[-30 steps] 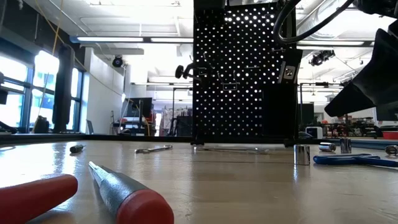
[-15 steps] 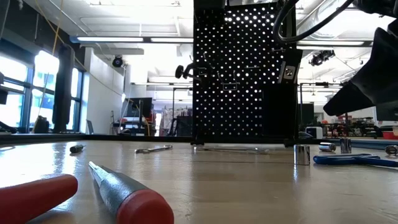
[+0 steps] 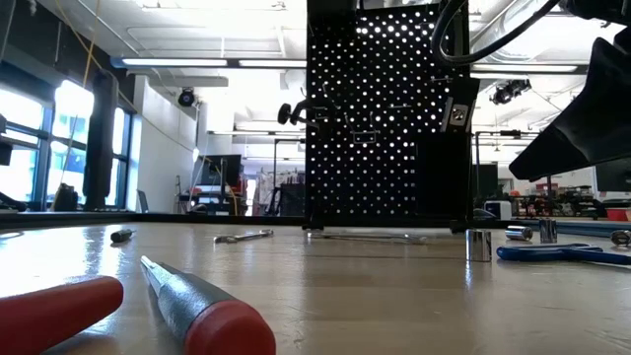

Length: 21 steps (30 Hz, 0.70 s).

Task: Hang tools onto peg board
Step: Hang the silver socket onto the pegboard

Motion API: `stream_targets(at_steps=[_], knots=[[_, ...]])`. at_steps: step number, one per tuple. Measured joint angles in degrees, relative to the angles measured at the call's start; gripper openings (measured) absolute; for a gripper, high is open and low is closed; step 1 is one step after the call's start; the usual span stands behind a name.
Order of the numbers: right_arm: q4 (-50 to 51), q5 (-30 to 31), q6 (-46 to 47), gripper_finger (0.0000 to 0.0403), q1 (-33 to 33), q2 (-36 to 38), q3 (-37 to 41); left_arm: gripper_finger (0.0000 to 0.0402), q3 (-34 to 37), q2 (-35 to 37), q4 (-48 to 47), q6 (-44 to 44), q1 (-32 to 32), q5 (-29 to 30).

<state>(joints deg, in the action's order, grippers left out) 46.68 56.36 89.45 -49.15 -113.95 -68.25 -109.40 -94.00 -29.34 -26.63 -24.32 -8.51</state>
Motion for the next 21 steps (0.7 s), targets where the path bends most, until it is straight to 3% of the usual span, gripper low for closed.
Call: stream_targets(at_steps=[7, 15, 21], knots=[[0.22, -0.02, -0.55, 0.0169, 0.0, 0.0, 0.0, 0.0189, 0.02, 0.91, -0.04, 0.9, 0.0, 0.06], [1.9, -2.41, -0.98, 0.0169, 0.0, 0.0, 0.02, 0.0192, 0.02, 7.58, -0.28, -0.05, 1.94, 0.83], [2.01, -4.21, -0.83, 0.0169, 0.18, 0.0, 0.02, 0.0192, 0.02, 13.53, -6.91, -1.19, 4.95, 2.71]])
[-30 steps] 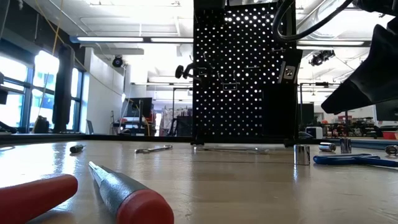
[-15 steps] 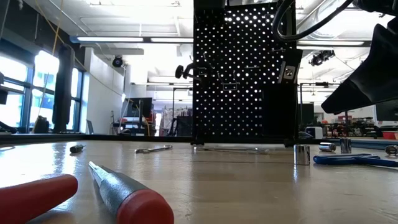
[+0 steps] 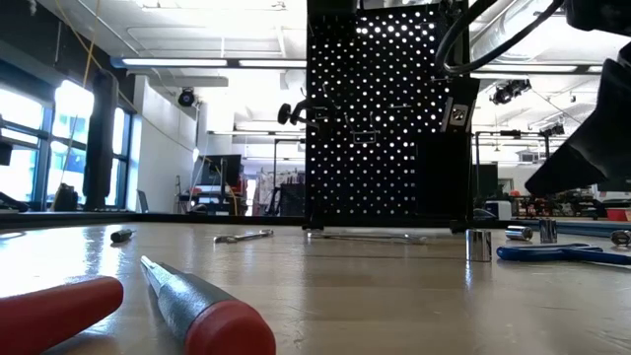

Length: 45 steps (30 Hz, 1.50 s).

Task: Hang tools onto peg board
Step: Hang the silver socket onto the pegboard

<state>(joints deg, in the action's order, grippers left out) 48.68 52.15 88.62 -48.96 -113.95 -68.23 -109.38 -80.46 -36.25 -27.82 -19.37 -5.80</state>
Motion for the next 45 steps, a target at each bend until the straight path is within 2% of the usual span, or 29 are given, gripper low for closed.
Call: stream_targets(at_steps=[6, 13, 19, 26, 36, 41, 45], knots=[[-0.06, -0.07, -0.17, 0.0169, 1.51, 0.0, -0.02, 0.0192, -0.02, 3.54, -11.47, 0.5, 3.83, 2.31], [-2.51, -0.97, -4.4, 0.0169, 4.06, 0.0, 0.01, 0.0187, 0.36, 3.91, -27.18, 5.24, 8.38, 5.35], [-6.4, -3.8, -11.01, 0.0169, 6.65, 0.0, 0.01, 0.018, 6.56, 4.06, -31.48, 9.6, 12.91, 5.49], [-7.43, -6.22, -12.76, 0.0169, 8.24, 0.0, 0.01, 0.0177, 18.01, 4.81, -27.88, 11.38, 18.05, 7.85], [-10.27, -10.66, -15.62, 0.0169, 9.22, 0.0, 0.2, 0.0176, 37.22, 6.96, -13.07, 14.86, 23.76, 7.81], [-16.57, -13.45, -17.6, 0.0169, 10.15, -0.02, 3.29, 0.0176, 45.43, 7.45, -5.04, 17.09, 26.31, 7.57], [-20.84, -12.11, -17.72, 0.0169, 10.67, 0.0, 5.31, 0.0176, 50.33, 7.45, -0.35, 18.73, 28.31, 7.43]])
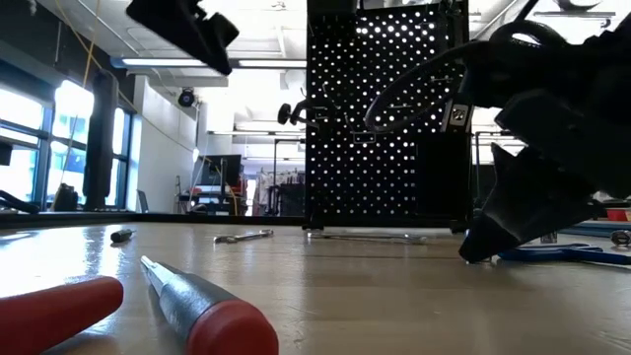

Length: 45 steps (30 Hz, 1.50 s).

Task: Hang tools onto peg board
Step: Hang the silver socket onto the pegboard

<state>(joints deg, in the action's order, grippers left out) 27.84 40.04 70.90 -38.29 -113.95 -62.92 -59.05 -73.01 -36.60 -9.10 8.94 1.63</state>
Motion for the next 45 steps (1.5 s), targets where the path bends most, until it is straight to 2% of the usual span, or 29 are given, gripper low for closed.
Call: stream_targets(at_steps=[6, 13, 22, 25, 29, 36, 42, 45], knots=[[-0.59, -1.4, -1.59, 0.0155, 0.95, 0.11, 0.09, 0.0176, 4.05, 0.19, 3.01, 1.57, 1.77, 0.04], [-1.9, -1.81, -4.23, 0.0057, 1.74, 0.11, 0.07, 0.0176, 6.68, 1.3, 7.38, 1.6, 2.13, 0.12], [-2.31, -2.79, -5.93, 0.0053, 2.44, 1.47, 0.05, 0.0176, 6.78, 1.36, 7.39, 1.59, 2.54, 0.39], [-1.73, -0.96, -8.8, 0.0053, 2.9, 4.0, -1.15, 0.0176, 6.78, 1.29, 7.43, 1.61, 2.65, 0.39], [-1.2, 3.25, -17.5, 0.0053, 4.47, 8.55, -4.62, 0.0176, 8.41, 0.96, 11.63, 1.96, 2.75, 0.3], [3.06, 12.27, -41.01, 0.0053, 10.43, 18.73, -14.62, 0.0176, 19.55, 0.87, 29.26, 6.16, 2.79, -2.65], [1.42, 13.31, -65.43, 0.0053, 19.8, 23.62, -26.91, 0.0176, 25.33, 0.87, 36.81, 9.8, 2.74, -2.34], [0.5, 10.0, -75.06, 0.0053, 25.14, 23.64, -33.64, 0.0176, 26.92, 0.87, 38.51, 11.27, 2.74, -2.24]])
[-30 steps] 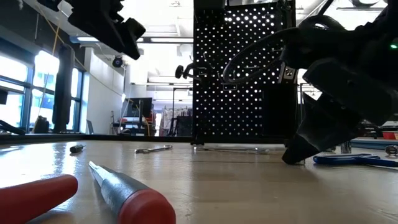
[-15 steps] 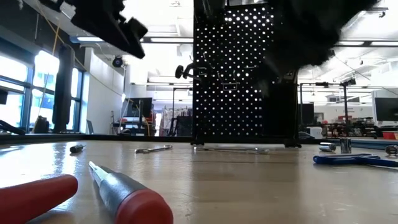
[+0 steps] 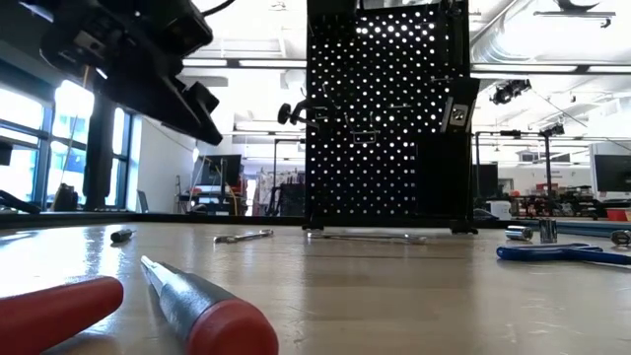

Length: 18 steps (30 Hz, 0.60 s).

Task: Hang tools onto peg board
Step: Hang the silver socket onto the pegboard

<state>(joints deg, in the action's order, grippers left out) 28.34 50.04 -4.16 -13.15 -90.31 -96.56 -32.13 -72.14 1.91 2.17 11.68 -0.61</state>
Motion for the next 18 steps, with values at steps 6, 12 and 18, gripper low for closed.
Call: stream_targets(at_steps=[6, 12, 18], knots=[[-0.85, -7.77, -8.46, 0.0053, 10.47, -1.55, -9.68, 0.0176, 1.37, 0.0, 2.17, 1.27, 0.0, 0.03], [-0.94, -16.11, -7.41, 0.0053, 18.33, -3.02, -13.09, 0.0176, 1.37, 0.0, 3.89, 1.27, 0.0, 0.25], [1.83, -19.85, -3.73, 0.0054, 22.36, -3.55, -12.85, 0.0176, 1.35, 0.0, 4.51, 1.59, 0.0, 0.27]])
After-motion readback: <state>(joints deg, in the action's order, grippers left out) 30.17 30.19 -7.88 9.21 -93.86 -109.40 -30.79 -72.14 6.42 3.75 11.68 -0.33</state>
